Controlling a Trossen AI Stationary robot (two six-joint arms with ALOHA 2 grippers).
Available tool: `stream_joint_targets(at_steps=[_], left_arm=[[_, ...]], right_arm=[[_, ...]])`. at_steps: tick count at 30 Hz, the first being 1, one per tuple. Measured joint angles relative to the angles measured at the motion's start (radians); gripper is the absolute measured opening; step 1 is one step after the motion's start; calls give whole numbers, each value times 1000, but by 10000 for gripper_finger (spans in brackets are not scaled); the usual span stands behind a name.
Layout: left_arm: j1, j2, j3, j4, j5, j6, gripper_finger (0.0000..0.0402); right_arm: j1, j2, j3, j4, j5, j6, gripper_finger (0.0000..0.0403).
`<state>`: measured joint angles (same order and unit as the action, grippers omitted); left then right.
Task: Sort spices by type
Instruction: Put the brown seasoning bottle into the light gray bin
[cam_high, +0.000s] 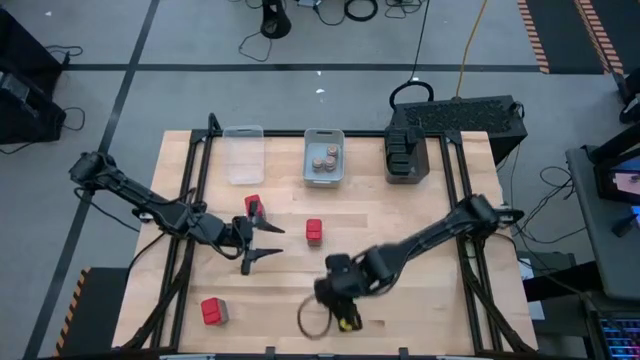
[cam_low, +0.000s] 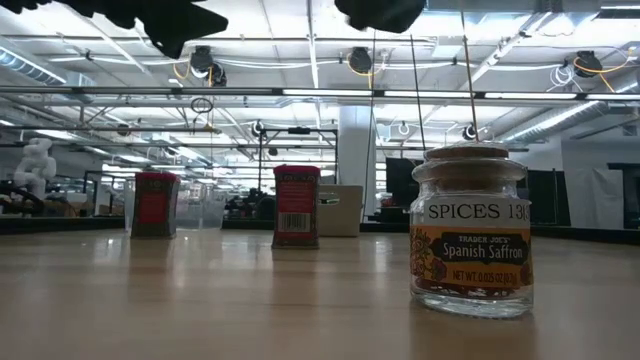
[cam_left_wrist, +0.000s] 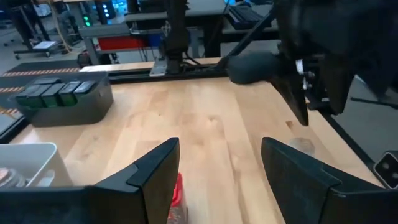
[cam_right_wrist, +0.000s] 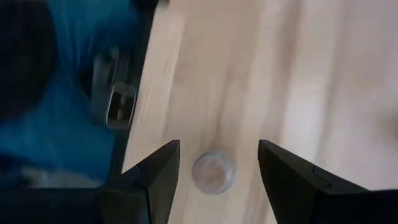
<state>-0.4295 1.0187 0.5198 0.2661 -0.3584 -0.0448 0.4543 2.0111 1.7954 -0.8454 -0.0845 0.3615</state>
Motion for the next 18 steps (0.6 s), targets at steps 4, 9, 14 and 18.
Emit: stream_joint_targets(at_steps=[4,9,14,18], left_arm=[[-6,0,0,1,1,4,232],[-5,0,0,0,2,7,232],[-5,0,0,-5,2,7,232],[-5,0,0,-6,2,6,232]], right_arm=[[55,67,38,-53,-8,-65,201],[68,81,50,-91,-14,-73,201],[71,115,49,-161,35,-113,201],[72,142,49,-154,34,-125,201]])
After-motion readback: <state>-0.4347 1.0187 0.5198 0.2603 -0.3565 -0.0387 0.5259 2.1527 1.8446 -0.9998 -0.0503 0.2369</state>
